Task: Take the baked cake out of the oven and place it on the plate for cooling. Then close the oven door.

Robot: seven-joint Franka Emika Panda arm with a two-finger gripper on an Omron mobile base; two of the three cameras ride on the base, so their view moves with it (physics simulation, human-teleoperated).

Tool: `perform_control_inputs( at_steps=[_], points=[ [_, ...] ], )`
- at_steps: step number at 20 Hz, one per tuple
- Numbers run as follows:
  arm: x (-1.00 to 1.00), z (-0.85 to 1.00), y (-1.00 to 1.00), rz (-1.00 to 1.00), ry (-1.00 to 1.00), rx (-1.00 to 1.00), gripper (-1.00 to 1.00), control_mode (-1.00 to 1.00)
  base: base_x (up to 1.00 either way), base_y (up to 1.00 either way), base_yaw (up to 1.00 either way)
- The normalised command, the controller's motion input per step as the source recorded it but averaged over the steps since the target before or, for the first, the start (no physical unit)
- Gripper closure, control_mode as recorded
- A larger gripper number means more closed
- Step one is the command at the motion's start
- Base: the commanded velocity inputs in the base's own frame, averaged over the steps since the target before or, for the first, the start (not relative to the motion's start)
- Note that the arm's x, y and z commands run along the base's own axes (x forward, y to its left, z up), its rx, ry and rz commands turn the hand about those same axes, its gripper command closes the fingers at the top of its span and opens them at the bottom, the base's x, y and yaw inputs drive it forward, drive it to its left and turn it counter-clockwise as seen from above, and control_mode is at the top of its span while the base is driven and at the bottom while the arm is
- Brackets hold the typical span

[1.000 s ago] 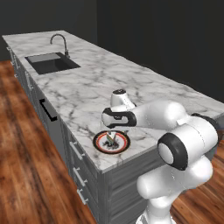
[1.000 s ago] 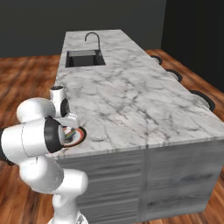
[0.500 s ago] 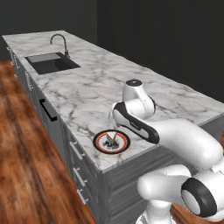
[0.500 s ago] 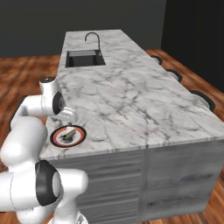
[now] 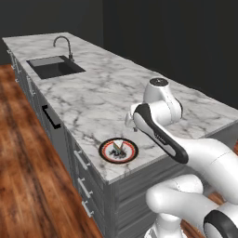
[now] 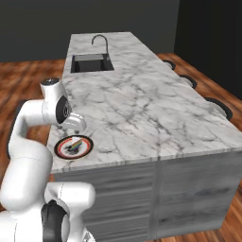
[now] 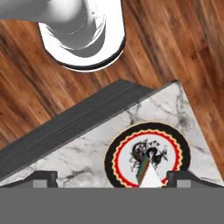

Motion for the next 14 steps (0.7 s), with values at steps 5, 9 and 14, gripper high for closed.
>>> perform_control_inputs(
  at_steps=[5, 9, 14],
  points=[
    [0.0, -0.05, 0.0, 0.0, 0.11, -0.02, -1.0, 1.0, -0.05, 0.0, 0.0],
    [0.0, 0.0, 0.0, 0.0, 0.0, 0.0, -1.0, 1.0, -0.55, -0.02, -0.24],
    [0.0, 0.0, 0.0, 0.0, 0.0, 0.0, -1.0, 1.0, -0.64, -0.13, -0.55]
  ],
)
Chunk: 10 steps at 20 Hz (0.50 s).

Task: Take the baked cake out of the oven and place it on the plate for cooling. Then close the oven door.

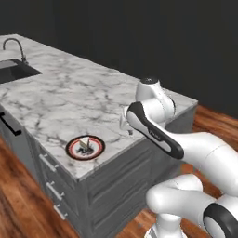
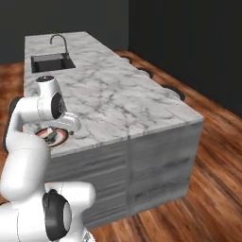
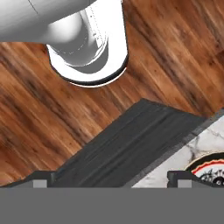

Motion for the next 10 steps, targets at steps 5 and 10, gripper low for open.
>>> perform_control_inputs(
  at_steps=[5, 10],
  points=[
    [0.0, 0.0, 0.0, 0.0, 0.0, 0.0, -1.0, 1.0, -0.37, -0.17, -0.7],
    [0.0, 0.0, 0.0, 0.0, 0.0, 0.0, -1.0, 1.0, -0.16, -0.07, -0.74]
  ],
)
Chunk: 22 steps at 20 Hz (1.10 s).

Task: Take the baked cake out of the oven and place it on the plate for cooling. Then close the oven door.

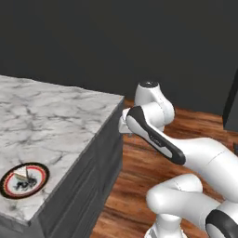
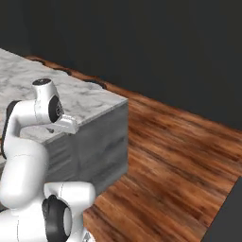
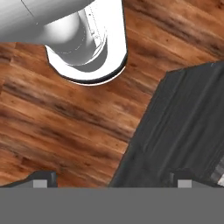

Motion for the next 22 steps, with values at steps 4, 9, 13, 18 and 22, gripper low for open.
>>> perform_control_inputs(
  at_steps=[4, 9, 13, 18, 22],
  points=[
    [0.0, 0.0, 0.0, 0.0, 0.0, 0.0, -1.0, 1.0, -0.03, 0.0, -0.74],
    [0.0, 0.0, 0.0, 0.0, 0.0, 0.0, -1.0, 1.0, -0.09, 0.0, -0.63],
    [0.0, 0.0, 0.0, 0.0, 0.0, 0.0, -1.0, 1.0, -0.23, 0.0, -0.47],
    [0.0, 0.0, 0.0, 0.0, 0.0, 0.0, -1.0, 1.0, -0.01, -0.22, -0.35],
    [0.0, 0.0, 0.0, 0.0, 0.0, 0.0, -1.0, 1.0, 0.0, -0.42, -0.31]
  ],
)
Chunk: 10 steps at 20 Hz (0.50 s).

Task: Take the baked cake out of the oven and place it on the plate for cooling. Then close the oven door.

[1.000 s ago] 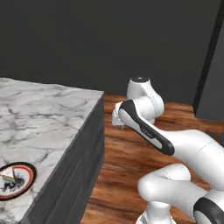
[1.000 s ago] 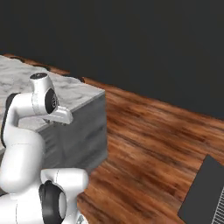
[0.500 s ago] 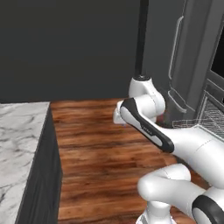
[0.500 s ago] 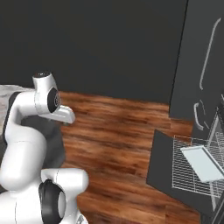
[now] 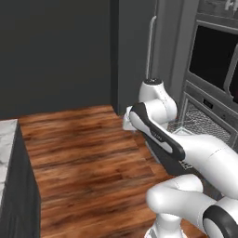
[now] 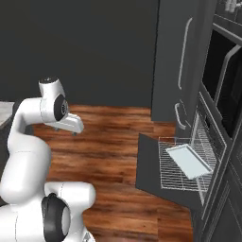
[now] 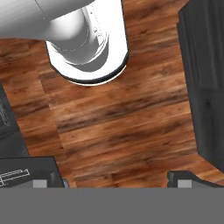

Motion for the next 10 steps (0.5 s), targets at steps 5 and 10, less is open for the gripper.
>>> perform_control_inputs(
  at_steps=[5, 10],
  points=[
    [0.0, 0.0, 0.0, 0.0, 0.0, 0.0, -1.0, 1.0, 0.0, -0.41, -0.27],
    [0.0, 0.0, 0.0, 0.0, 0.0, 0.0, -1.0, 1.0, 0.0, -0.5, -0.18]
  ],
)
